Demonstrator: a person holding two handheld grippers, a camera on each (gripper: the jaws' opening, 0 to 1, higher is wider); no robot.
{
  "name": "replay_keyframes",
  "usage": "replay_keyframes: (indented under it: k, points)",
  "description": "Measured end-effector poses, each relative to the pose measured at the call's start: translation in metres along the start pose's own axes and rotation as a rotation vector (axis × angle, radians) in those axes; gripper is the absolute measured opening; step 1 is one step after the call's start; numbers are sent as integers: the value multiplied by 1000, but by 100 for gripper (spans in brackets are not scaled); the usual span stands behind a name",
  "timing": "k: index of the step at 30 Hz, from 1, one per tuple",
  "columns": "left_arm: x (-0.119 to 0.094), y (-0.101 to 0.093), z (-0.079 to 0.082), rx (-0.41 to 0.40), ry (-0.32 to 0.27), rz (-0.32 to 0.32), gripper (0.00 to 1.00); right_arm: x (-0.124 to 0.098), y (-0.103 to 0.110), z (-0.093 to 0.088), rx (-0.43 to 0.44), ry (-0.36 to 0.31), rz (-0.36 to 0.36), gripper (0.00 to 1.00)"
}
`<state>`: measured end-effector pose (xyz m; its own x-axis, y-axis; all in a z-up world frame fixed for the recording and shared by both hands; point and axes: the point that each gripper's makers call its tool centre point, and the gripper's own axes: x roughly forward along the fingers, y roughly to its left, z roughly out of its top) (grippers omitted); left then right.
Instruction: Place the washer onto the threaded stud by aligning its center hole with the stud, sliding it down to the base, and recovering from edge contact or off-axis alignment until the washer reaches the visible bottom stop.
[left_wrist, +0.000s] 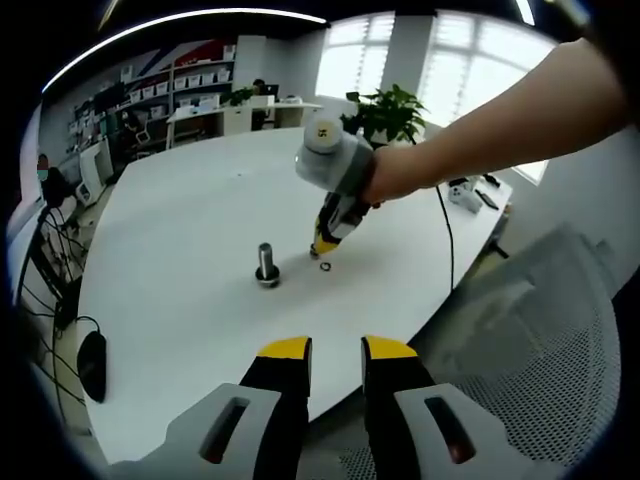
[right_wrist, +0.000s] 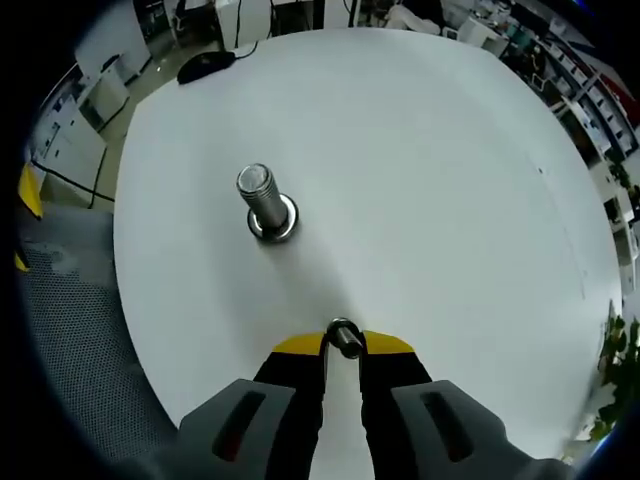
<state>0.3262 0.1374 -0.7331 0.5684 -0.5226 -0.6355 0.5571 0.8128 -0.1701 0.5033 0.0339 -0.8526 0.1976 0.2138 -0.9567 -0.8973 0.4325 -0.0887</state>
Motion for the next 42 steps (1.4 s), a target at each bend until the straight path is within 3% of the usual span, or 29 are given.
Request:
replay_keyframes:
  k: [21, 26, 42]
  points:
    - [0, -3, 0, 5, -3, -17, 17, 6, -2, 3, 3, 17, 5, 15]
    - [1, -5, -1, 11, 2, -25, 17, 8, -3, -5, 12, 45, 2, 16]
    - [1, -3, -1, 6, 2, -16, 17, -8, -4, -5, 46, 3, -3, 18]
